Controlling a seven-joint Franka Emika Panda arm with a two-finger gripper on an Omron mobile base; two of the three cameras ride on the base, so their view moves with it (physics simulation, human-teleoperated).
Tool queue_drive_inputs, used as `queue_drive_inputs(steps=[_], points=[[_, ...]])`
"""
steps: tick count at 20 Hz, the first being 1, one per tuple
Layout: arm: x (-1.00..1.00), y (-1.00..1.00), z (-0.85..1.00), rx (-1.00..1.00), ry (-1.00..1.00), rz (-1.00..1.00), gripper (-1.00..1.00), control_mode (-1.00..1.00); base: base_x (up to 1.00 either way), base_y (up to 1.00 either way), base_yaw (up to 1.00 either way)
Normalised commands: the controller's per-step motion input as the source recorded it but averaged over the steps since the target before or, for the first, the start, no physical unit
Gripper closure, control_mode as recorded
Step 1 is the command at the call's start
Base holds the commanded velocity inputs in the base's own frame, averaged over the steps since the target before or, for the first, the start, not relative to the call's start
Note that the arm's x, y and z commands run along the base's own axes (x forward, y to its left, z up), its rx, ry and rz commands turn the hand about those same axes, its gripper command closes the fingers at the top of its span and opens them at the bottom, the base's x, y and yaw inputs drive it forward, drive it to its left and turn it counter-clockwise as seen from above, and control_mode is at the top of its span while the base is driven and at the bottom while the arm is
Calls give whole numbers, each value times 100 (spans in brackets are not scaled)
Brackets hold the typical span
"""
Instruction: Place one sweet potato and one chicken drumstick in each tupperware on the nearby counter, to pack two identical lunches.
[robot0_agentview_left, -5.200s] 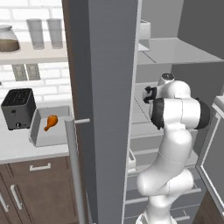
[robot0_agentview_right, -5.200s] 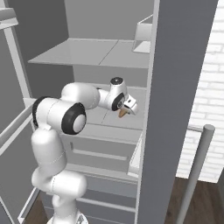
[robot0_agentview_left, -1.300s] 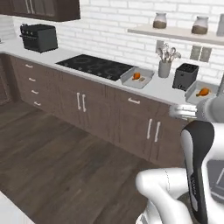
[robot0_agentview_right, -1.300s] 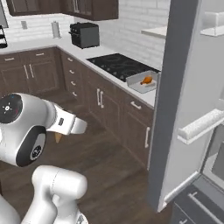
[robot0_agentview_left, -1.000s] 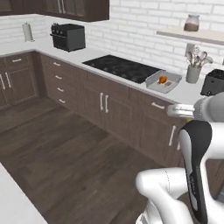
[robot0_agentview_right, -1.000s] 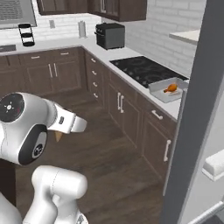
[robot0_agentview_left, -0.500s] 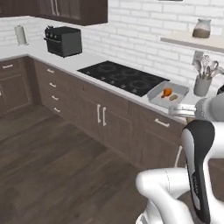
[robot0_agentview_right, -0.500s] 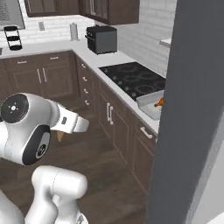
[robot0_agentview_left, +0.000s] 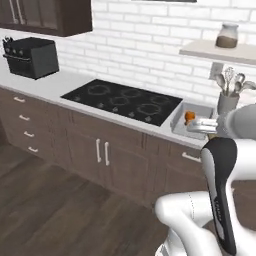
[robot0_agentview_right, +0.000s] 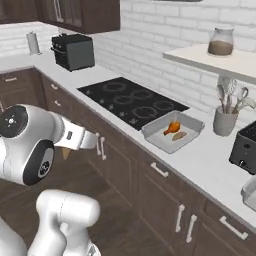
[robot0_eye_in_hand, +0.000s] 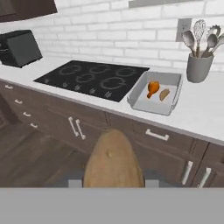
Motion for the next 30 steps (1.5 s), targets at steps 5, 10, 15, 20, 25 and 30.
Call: queue_drive_inputs(steps=[5, 10, 15, 20, 25, 30], points=[[0, 0, 0, 0, 0, 0, 100, 100, 38, -9, -69], [0, 0, 0, 0, 0, 0, 100, 100, 23, -2, -79], [0, 0, 0, 0, 0, 0, 100, 100, 51, 2, -77], [0, 0, 0, 0, 0, 0, 100, 100, 61, 6, -74], [0, 0, 0, 0, 0, 0, 100, 100, 88, 0, -41], [0, 0, 0, 0, 0, 0, 100, 100, 75, 6, -17]])
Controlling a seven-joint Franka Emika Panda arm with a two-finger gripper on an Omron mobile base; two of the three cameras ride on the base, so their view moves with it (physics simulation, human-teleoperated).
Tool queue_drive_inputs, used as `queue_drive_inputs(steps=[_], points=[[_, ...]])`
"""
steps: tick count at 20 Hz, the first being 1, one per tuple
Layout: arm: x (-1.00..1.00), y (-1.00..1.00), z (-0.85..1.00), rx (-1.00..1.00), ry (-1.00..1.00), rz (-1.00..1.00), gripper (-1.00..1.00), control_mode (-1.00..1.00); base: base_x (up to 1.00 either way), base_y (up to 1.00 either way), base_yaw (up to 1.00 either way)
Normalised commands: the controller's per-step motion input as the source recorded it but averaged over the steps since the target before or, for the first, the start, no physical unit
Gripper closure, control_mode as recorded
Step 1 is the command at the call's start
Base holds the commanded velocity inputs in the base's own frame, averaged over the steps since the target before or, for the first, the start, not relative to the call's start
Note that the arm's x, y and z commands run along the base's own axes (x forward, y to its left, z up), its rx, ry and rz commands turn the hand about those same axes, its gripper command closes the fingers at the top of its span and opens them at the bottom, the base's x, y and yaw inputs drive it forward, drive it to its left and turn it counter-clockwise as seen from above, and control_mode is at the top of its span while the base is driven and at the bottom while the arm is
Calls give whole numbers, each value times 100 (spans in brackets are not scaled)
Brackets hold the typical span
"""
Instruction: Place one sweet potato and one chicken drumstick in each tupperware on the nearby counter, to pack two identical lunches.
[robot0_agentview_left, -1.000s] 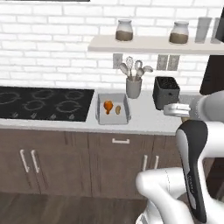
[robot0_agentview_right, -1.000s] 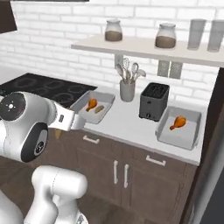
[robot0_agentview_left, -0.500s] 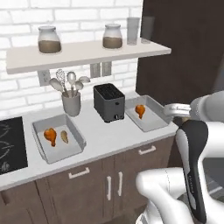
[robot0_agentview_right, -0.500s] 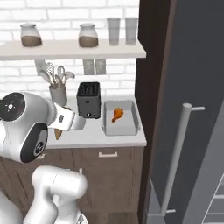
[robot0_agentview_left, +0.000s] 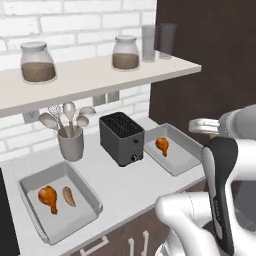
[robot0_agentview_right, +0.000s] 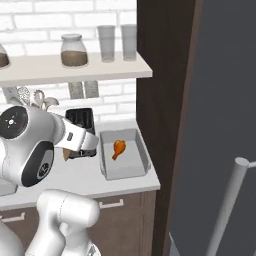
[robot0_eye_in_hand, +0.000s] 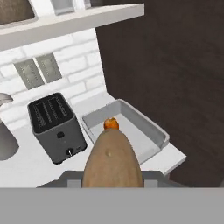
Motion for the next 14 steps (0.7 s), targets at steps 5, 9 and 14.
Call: queue_drive_inputs(steps=[5, 9, 14], points=[[51, -8, -49, -1, 9, -3, 100, -100, 17, 0, -5], [100, -11, -81, 0, 12, -7, 100, -100, 0, 0, 0], [100, -17, -71, 1, 25, -1, 100, -100, 0, 0, 0]])
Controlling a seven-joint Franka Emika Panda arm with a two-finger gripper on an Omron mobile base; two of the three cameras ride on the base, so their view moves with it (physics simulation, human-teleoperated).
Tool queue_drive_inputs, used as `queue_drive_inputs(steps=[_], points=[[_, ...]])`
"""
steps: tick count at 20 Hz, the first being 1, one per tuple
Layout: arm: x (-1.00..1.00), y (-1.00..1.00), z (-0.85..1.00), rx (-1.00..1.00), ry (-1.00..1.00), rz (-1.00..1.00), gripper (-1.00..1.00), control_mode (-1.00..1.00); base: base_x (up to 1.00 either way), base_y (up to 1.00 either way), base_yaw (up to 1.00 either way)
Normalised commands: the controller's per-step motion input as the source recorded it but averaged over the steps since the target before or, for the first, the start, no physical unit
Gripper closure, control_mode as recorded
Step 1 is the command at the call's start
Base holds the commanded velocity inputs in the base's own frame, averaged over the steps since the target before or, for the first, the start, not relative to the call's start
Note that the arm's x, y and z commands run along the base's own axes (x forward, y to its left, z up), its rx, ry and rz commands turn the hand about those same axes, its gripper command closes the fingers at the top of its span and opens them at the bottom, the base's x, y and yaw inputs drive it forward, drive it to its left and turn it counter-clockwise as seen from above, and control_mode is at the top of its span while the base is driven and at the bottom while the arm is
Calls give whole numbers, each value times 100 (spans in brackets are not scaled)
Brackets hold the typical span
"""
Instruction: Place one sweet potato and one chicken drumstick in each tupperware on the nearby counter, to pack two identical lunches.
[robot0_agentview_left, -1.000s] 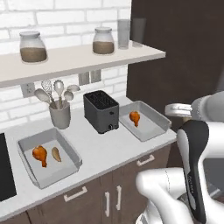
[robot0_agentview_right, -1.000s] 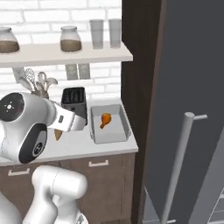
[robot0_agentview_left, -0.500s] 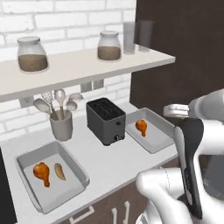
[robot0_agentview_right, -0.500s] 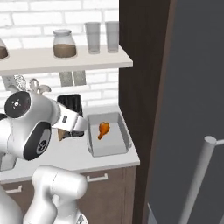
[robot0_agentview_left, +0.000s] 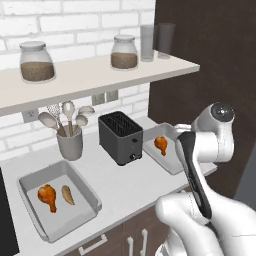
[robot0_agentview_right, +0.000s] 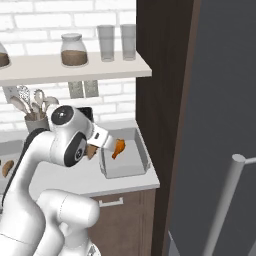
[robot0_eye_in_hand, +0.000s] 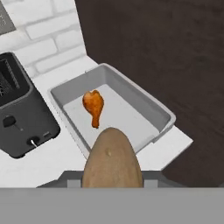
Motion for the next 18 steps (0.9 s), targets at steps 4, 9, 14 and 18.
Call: queue_drive_inputs(steps=[4, 9, 14, 18], points=[[100, -22, -63, 1, 22, 0, 100, -100, 0, 0, 0], [100, -4, -30, 5, 19, 0, 100, -100, 0, 0, 0], [72, 0, -60, 6, 4, 0, 100, -100, 0, 0, 0], [36, 0, -52, 0, 0, 0, 100, -100, 0, 0, 0]])
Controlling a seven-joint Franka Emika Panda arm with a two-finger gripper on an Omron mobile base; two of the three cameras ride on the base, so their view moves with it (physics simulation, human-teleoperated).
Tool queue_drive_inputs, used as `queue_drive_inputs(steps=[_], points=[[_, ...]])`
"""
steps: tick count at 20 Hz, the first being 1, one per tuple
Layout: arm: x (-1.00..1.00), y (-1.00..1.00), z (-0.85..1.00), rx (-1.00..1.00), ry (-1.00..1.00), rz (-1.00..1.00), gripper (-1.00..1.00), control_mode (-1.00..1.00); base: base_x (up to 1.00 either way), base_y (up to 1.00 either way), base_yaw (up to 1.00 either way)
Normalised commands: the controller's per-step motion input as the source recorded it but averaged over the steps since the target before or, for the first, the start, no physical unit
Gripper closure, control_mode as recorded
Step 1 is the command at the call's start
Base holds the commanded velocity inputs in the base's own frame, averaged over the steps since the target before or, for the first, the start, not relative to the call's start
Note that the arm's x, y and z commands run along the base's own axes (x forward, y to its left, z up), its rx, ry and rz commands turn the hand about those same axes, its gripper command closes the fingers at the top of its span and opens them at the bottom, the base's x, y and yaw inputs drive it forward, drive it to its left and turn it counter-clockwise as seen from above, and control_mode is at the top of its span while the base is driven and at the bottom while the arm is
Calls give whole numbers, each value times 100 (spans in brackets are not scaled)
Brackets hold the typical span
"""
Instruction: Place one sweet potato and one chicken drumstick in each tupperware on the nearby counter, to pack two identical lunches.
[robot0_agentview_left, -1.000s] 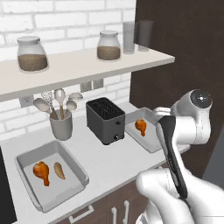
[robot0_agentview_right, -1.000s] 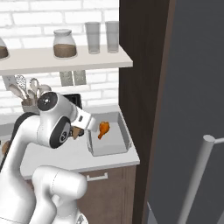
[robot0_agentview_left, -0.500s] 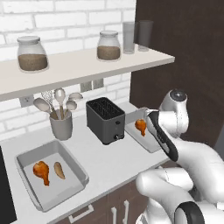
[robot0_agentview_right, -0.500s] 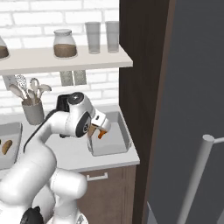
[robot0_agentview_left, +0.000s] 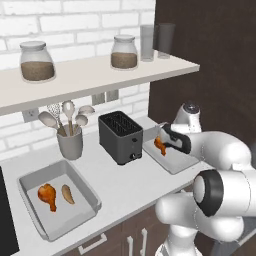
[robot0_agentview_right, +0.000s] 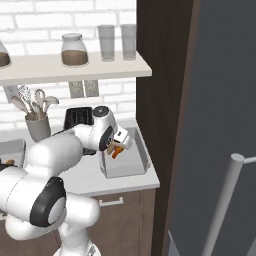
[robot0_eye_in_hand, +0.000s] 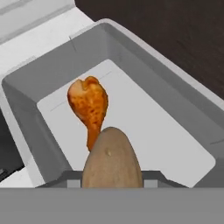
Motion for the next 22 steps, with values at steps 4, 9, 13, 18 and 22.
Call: queue_drive_inputs(steps=[4, 9, 13, 18, 22], points=[[8, -1, -61, 0, 0, 0, 100, -100, 0, 0, 0], [34, -13, -54, 0, 7, 0, 100, -100, 0, 0, 0], [44, -14, -40, 0, 10, 0, 100, -100, 0, 0, 0], [50, -10, -43, 0, 9, 0, 100, -100, 0, 0, 0], [53, -14, -29, 0, 7, 0, 100, -100, 0, 0, 0]])
